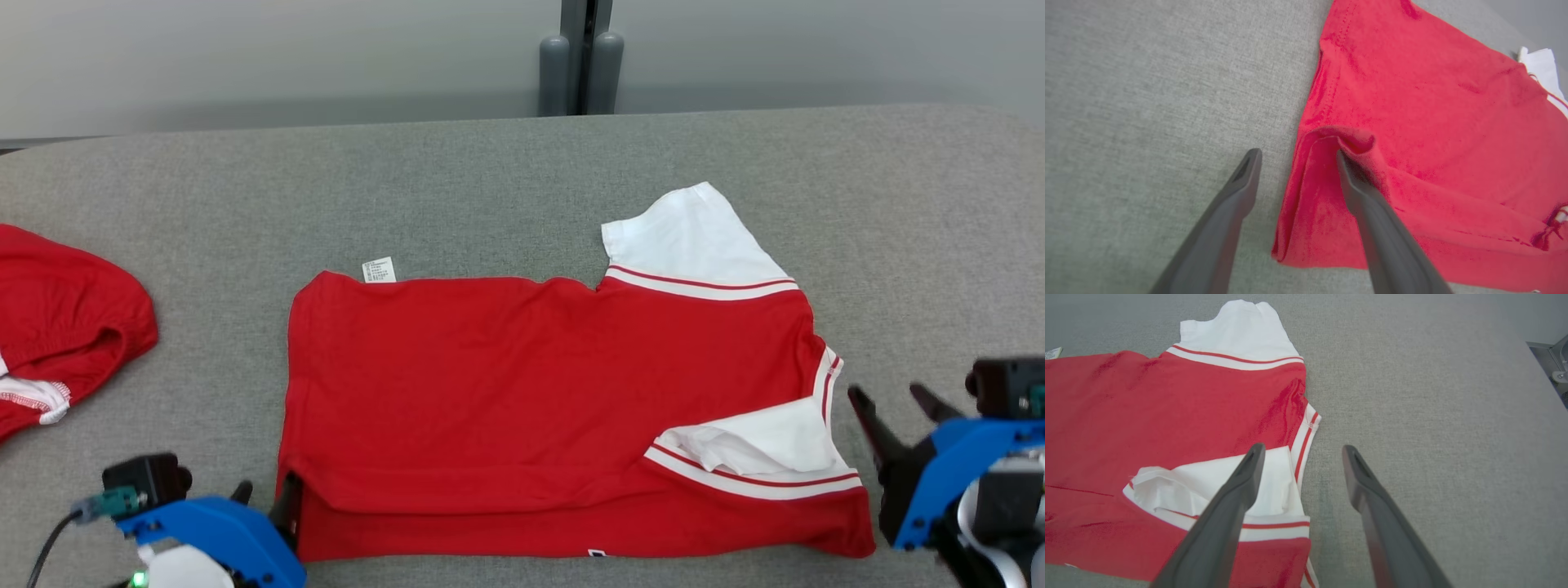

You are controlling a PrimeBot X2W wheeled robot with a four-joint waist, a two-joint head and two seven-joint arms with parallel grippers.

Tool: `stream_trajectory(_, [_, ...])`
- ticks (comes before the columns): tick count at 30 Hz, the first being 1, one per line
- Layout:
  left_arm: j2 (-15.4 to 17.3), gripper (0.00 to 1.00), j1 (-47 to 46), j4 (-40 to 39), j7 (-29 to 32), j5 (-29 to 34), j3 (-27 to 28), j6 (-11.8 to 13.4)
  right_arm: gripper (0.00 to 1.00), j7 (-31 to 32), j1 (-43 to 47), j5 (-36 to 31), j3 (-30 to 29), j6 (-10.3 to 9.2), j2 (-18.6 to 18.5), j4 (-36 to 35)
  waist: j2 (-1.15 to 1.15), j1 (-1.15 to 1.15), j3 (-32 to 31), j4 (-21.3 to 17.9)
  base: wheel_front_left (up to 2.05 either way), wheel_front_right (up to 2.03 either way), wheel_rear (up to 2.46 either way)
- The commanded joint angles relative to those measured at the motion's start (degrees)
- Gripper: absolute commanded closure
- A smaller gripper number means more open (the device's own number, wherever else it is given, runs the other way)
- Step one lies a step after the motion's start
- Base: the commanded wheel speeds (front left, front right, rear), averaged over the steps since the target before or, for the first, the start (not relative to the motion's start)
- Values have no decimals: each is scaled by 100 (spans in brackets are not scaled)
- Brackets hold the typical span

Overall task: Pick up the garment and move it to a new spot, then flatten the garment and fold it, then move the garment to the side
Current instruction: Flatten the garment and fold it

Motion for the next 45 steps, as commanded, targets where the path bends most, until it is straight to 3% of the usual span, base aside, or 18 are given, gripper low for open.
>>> stream_trajectory(1, [13, 0, -214, -103, 10, 62, 26, 64, 0, 20, -268, -32, 69, 2, -108, -52, -1, 0, 35, 27, 0, 0, 0])
stream_trajectory(11, [-62, 0, -1298, -10, 207, 497, -166, 385, 0, 189, -1953, 6, 469, 1, -537, 398, -1, 0, 411, 148, 0, 0, 0])
stream_trajectory(23, [-239, 0, -3219, 1379, 301, 1220, -669, 174, 0, 145, -3688, 111, 1028, 1, -745, 1903, -1, 0, 1140, 161, 0, 0, 0])
stream_trajectory(35, [-388, 0, -3817, 2035, 254, 1364, -945, -205, 0, -53, -4055, 183, 1131, 1, -890, 2332, -1, 0, 1431, 129, 0, 0, 0])
stream_trajectory(45, [-281, 0, -3875, 1656, 155, 1559, -1007, -24, 0, -108, -3930, 179, 1076, 1, -947, 2330, -1, 0, 1398, 164, 0, 0, 0])
